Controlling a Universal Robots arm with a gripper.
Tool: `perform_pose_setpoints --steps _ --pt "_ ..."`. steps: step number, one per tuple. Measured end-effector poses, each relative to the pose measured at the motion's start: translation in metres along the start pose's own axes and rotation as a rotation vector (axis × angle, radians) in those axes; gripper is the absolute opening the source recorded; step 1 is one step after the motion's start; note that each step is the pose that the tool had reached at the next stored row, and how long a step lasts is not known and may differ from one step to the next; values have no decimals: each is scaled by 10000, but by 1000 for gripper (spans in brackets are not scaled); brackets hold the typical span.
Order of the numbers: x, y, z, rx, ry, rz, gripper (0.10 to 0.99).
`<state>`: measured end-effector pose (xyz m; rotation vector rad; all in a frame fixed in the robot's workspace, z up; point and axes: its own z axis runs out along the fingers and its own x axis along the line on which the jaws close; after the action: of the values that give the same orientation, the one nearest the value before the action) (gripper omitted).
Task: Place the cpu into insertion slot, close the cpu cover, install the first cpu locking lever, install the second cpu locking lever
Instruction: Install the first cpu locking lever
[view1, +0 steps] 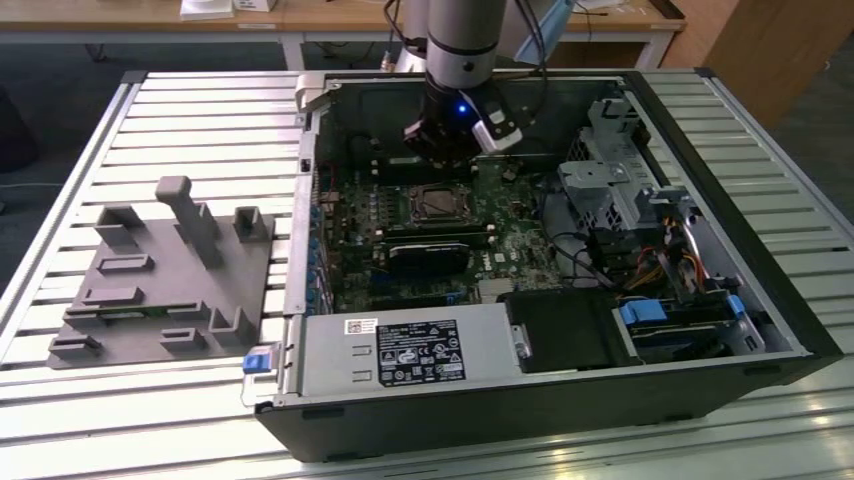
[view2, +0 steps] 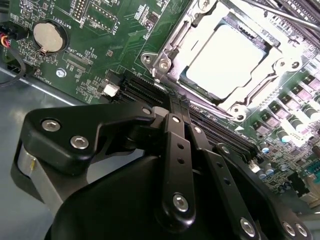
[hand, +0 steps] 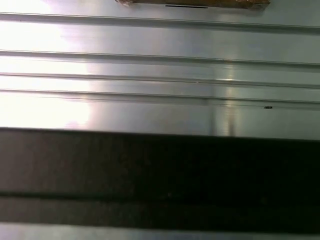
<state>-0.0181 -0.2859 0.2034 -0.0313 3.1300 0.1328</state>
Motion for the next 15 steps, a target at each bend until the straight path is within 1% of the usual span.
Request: perform_pose_setpoints --steps 5,15 --pt "-6 -2 18 83 2 0 106" --pt "-12 -4 47 325 6 -3 106"
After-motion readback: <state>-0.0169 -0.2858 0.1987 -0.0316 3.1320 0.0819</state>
